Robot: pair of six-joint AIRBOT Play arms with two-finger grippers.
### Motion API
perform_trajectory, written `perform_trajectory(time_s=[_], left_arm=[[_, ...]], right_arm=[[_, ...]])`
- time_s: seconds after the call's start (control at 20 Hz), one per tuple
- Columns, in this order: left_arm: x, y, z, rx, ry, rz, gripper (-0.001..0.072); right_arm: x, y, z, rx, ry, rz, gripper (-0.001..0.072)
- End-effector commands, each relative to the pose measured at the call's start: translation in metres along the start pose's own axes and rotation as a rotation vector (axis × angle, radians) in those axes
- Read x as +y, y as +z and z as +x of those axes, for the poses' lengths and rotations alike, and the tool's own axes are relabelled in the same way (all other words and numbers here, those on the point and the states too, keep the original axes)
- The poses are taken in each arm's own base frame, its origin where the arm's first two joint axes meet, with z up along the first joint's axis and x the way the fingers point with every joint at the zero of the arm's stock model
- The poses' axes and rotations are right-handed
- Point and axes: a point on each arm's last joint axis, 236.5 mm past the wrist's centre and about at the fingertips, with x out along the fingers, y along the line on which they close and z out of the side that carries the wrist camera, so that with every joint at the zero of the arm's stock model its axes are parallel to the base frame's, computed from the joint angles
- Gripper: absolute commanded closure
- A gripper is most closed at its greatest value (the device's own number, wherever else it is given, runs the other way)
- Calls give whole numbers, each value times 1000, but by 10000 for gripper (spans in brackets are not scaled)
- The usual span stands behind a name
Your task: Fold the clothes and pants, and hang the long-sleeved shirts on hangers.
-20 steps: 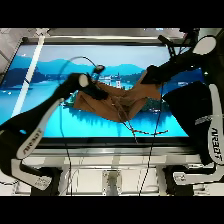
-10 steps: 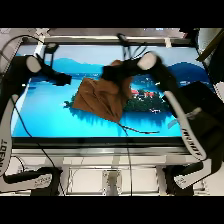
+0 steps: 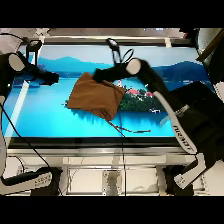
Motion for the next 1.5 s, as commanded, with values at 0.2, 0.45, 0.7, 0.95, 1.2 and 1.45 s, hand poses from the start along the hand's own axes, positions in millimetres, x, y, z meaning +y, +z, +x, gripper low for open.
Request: perform_trajectory(time_s=[0.2,0.45,0.7,0.95,1.2,1.45], left_arm=[[1,-1,-1,1,0,-5,698],[1,-1,-1,3,-1,-5,698],[0,-7,-1,27,-5,-5,698],[-1,-8,-1,33,-7,-4,698],[-1,-8,-1,34,-7,-3,698],[-2,-12,-1,51,-10,-4,698]], right_arm=[[-144,-82,-37,280,-209,426,-2],[-137,-121,36,301,-23,654,22],[-154,-131,45,318,-73,639,22],[-147,-122,49,291,-66,646,21],[-123,-96,64,198,44,692,11],[-125,-111,74,235,72,657,10]])
